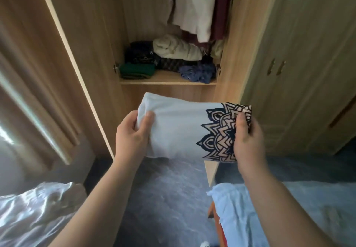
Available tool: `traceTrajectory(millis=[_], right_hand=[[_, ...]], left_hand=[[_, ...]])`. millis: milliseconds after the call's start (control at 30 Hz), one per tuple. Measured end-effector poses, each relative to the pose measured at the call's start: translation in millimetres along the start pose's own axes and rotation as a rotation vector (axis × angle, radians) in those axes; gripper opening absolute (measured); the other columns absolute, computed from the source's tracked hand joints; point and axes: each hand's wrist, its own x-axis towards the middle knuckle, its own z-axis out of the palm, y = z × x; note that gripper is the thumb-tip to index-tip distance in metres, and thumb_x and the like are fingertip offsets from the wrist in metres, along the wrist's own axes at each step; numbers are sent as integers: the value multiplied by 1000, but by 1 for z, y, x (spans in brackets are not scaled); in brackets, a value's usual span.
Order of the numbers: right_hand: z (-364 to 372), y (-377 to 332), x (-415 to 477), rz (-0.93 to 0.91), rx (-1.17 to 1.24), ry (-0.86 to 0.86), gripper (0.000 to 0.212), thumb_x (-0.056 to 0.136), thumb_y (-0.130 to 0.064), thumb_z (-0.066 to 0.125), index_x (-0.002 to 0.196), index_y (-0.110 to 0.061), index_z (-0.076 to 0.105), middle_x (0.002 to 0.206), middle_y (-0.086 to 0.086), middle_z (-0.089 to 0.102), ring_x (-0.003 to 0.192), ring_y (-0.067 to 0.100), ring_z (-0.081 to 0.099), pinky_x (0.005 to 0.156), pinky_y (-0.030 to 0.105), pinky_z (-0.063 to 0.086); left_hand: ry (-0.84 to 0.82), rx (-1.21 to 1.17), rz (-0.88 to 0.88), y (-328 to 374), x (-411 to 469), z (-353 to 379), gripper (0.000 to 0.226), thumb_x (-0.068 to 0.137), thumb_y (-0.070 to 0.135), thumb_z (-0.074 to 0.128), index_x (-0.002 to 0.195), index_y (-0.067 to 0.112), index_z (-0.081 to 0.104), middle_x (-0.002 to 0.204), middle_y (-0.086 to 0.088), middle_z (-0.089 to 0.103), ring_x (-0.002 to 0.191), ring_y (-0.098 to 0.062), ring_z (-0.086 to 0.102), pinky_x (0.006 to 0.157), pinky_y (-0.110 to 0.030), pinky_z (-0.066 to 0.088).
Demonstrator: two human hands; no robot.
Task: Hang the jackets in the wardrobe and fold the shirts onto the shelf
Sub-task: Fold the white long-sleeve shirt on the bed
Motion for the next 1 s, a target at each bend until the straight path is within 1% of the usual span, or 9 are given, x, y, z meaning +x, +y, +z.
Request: traceTrajectory(millis=[133,267,367,500,600,667,867,967,1000], right_hand=[[38,26,69,-9,20,-37,30,96,-56,44,94,-31,60,90,-17,66,87,-1,61,72,28,46],[69,45,147,-53,32,-103,25,97,-55,42,95,-36,58,90,-21,63,86,-7,58,74,29,44],[94,55,205,-44,49,-184,20,101,-53,40,95,-42,57,95,-21,64,90,-6,59,78,29,48],[137,68,270,-15,78,-253,28,101,-51,38,111,-34,57,98,-23,63,89,-14,57,78,23,44],[175,82,307,41,109,-340,43,99,-58,39,125,-29,57,111,-18,66,102,-1,60,91,31,47],[202,92,331,59,116,-371,52,93,-64,36,128,-31,57,114,-14,67,105,5,63,93,32,48],[286,130,409,285,118,-341,35,80,-56,41,98,-36,63,101,-11,69,93,10,65,84,33,49],[334,144,450,198,59,-298,15,98,-43,46,102,-38,60,100,-18,65,95,8,62,85,32,47],[351,149,464,170,21,-290,15,102,-39,45,106,-37,59,99,-20,62,94,6,60,85,31,46]], left_hand=[[61,17,-18,-19,57,37,29,95,37,60,77,13,59,64,11,54,59,-3,46,54,-20,37],[135,28,-11,-38,118,84,34,95,37,61,82,5,59,70,-9,56,64,-8,47,58,-29,38],[180,37,-33,-44,165,117,33,96,34,60,74,10,57,62,10,50,57,-3,42,53,-20,34],[245,66,-64,-58,222,148,39,97,31,60,62,22,45,52,18,43,51,-2,37,47,-15,30],[281,98,-88,-81,263,158,42,97,31,59,65,10,42,53,13,38,52,-4,32,46,-18,27],[284,102,-103,-101,293,164,43,97,33,58,70,3,43,57,9,37,54,-6,32,47,-18,26],[194,80,-136,-167,398,190,40,97,40,55,78,5,54,69,-12,53,60,-12,45,57,-32,36],[148,79,-168,-199,463,202,36,97,43,53,83,11,61,76,-7,64,63,-17,57,59,-31,44],[129,80,-182,-209,486,205,33,98,42,53,83,14,63,75,-2,65,64,-12,59,59,-27,44]])
